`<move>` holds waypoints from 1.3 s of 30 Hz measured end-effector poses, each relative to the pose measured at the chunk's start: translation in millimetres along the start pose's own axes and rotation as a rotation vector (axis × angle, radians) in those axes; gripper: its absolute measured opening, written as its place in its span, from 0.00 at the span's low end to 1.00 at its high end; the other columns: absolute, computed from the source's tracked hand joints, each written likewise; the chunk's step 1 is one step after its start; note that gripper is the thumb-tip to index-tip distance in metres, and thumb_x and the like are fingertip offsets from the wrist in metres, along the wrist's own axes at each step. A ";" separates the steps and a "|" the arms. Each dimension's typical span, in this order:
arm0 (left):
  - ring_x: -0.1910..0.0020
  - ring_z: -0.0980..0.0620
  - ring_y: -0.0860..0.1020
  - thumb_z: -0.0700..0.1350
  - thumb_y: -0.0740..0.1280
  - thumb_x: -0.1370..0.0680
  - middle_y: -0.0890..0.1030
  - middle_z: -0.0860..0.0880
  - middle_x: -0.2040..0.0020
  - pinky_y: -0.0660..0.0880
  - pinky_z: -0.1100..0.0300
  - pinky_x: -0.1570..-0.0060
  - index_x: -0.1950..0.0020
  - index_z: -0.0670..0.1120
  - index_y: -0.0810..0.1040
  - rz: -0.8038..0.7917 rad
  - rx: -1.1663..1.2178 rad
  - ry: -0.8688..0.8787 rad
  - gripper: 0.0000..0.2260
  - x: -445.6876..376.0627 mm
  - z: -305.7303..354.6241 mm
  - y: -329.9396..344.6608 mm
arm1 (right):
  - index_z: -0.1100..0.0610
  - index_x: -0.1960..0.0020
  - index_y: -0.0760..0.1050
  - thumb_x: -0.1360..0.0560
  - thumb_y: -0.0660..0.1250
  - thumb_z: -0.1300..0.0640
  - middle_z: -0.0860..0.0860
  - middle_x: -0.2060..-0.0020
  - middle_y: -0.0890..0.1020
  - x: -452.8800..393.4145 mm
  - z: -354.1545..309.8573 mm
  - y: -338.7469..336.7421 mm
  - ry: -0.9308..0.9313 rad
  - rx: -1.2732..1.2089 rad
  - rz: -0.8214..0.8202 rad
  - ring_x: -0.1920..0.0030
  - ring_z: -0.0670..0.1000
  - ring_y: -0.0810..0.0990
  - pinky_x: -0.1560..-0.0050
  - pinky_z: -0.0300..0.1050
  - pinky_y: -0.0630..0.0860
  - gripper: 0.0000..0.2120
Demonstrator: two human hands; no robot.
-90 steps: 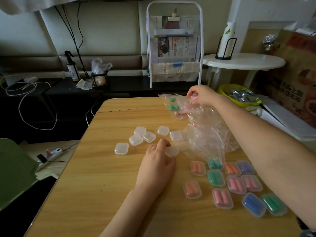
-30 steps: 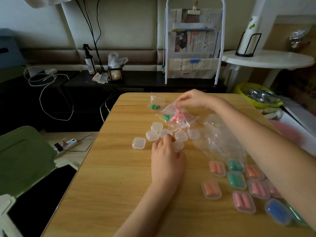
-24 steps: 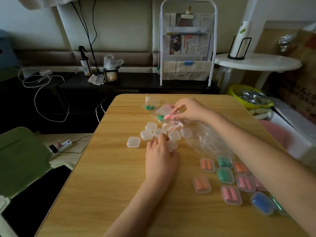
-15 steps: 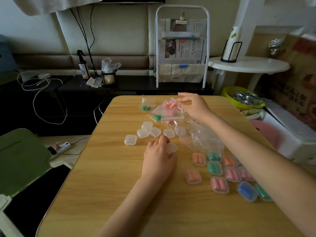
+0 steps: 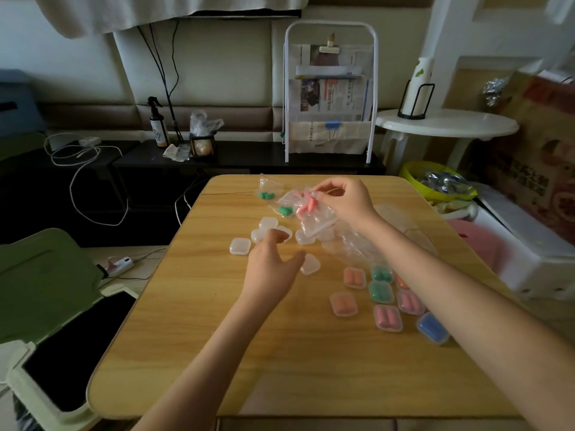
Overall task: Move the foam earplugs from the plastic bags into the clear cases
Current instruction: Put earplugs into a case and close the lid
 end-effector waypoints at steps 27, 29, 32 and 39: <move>0.54 0.49 0.82 0.36 0.73 0.27 0.82 0.38 0.48 0.81 0.63 0.58 0.44 0.37 0.77 0.058 0.923 -0.501 0.14 -29.0 -16.8 -9.0 | 0.55 0.38 0.68 0.23 0.66 0.62 0.53 0.40 0.76 -24.1 11.3 1.7 0.362 -0.129 0.152 0.45 0.51 0.77 0.51 0.41 0.77 0.15; 0.52 0.48 0.83 0.37 0.74 0.29 0.83 0.38 0.49 0.81 0.64 0.58 0.45 0.37 0.78 0.076 0.922 -0.498 0.14 -28.4 -15.3 -8.2 | 0.56 0.33 0.65 0.23 0.66 0.62 0.52 0.36 0.72 -13.7 0.9 0.7 0.312 0.075 0.085 0.46 0.48 0.76 0.53 0.32 0.74 0.21; 0.53 0.48 0.83 0.37 0.74 0.29 0.83 0.39 0.52 0.81 0.64 0.60 0.45 0.37 0.77 0.102 0.907 -0.477 0.15 -28.9 -12.5 -8.2 | 0.55 0.39 0.73 0.25 0.68 0.63 0.48 0.39 0.76 13.6 -22.9 -1.3 -0.003 0.118 0.025 0.48 0.41 0.75 0.47 0.31 0.74 0.15; 0.65 0.51 0.81 0.39 0.71 0.25 0.81 0.39 0.58 0.81 0.64 0.64 0.52 0.39 0.72 0.009 0.943 -0.457 0.09 -16.2 3.9 3.2 | 0.52 0.51 0.77 0.28 0.73 0.55 0.44 0.55 0.79 87.0 -46.0 3.6 -0.246 0.168 -0.206 0.53 0.38 0.75 0.54 0.28 0.71 0.09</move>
Point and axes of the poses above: each hand's wrist, its own x-axis away from the middle knuckle, its own y-axis out of the palm, z = x × y, the point moved 4 cm from there along -x, towards the middle knuckle
